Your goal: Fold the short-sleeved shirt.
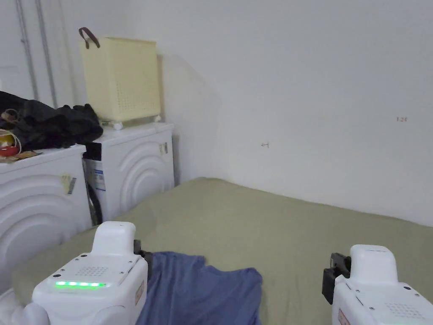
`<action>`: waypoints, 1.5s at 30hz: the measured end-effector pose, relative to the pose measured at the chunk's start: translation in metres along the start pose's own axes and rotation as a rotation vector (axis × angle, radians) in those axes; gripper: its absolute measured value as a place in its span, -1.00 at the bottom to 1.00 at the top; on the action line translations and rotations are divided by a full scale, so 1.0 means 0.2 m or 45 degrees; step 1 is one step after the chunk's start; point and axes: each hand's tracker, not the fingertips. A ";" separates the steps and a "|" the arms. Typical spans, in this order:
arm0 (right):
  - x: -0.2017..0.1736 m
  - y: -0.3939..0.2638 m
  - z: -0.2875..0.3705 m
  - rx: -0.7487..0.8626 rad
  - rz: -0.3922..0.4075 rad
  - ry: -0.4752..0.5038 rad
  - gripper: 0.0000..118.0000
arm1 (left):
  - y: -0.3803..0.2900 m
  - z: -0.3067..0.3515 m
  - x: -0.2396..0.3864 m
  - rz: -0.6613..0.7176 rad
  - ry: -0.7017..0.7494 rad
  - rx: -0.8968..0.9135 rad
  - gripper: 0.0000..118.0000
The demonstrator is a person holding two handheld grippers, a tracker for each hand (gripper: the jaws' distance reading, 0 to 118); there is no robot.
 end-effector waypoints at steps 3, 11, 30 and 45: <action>-0.09 -0.02 -0.06 -0.009 0.002 0.041 -1.00 | -0.02 -0.01 -0.11 0.015 0.046 -0.018 -0.98; -0.12 -0.07 -0.17 -0.062 -0.012 0.074 -1.00 | -0.05 -0.10 -0.15 0.006 0.063 -0.051 -0.99; 0.29 -0.54 -0.45 -0.392 0.043 -0.159 -1.00 | -0.50 -1.29 0.46 -0.036 -0.241 -0.648 -0.98; 0.48 -0.70 -0.30 -0.528 0.000 -0.201 -1.00 | -0.80 -1.65 0.66 -0.154 -0.252 -0.985 0.71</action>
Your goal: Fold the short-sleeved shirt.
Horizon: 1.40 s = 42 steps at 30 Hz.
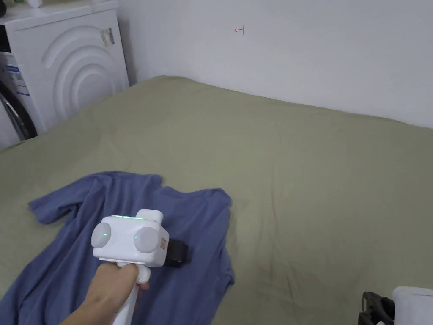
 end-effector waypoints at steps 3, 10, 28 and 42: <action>0.08 -0.03 0.10 0.010 0.010 -0.023 -1.00 | 0.02 0.12 0.01 -0.007 0.006 0.077 -0.96; 0.35 -0.10 0.40 0.041 -0.020 -0.134 -1.00 | 0.06 0.50 0.15 -0.091 -0.014 0.185 -0.96; 0.89 -0.29 0.98 0.109 -0.192 -0.411 -1.00 | 0.06 1.32 1.89 -0.639 -0.632 0.441 -0.96; 1.12 -0.42 0.84 -0.017 -0.272 -0.480 -1.00 | -0.37 0.45 2.49 -0.709 -0.632 0.011 -0.96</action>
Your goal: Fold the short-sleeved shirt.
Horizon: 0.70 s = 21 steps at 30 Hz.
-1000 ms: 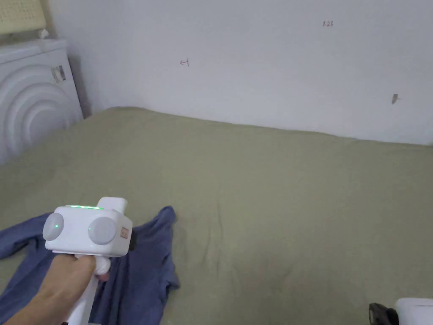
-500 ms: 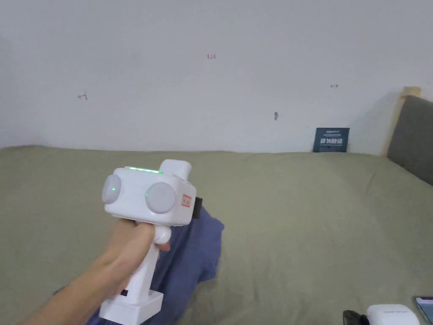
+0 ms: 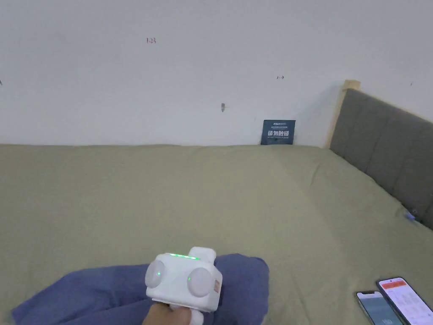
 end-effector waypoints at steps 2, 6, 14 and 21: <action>0.01 0.00 -0.02 -0.014 0.005 -0.004 -1.00 | -0.03 0.02 -0.05 0.019 -0.036 0.034 -0.75; 0.00 0.04 0.00 0.008 -0.035 -0.005 -1.00 | -0.12 0.30 -0.15 0.040 0.011 0.288 0.96; -0.14 0.14 0.18 0.153 -0.045 0.034 -1.00 | -0.55 1.25 -0.45 0.060 0.254 0.611 0.43; -0.29 0.15 0.32 0.243 -0.006 0.091 -1.00 | -1.06 1.76 -0.77 0.228 0.470 0.722 -1.00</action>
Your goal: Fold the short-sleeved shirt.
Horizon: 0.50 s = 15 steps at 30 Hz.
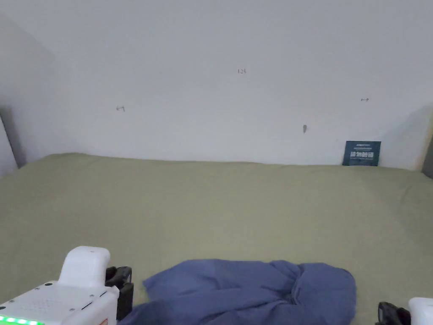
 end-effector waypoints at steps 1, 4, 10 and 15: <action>-0.02 0.00 0.01 0.006 0.010 0.005 -1.00 | -0.02 0.05 -0.05 0.017 0.032 0.021 -1.00; -0.07 0.01 0.00 0.012 0.009 0.025 -1.00 | -0.07 0.13 -0.16 0.098 0.117 0.061 -1.00; -0.13 0.01 -0.02 0.006 0.016 0.050 -1.00 | -0.07 0.05 -0.26 0.146 0.134 0.013 -1.00; -0.16 -0.01 -0.07 -0.029 0.030 0.070 -1.00 | -0.14 -0.31 -0.33 0.189 0.103 -0.272 -1.00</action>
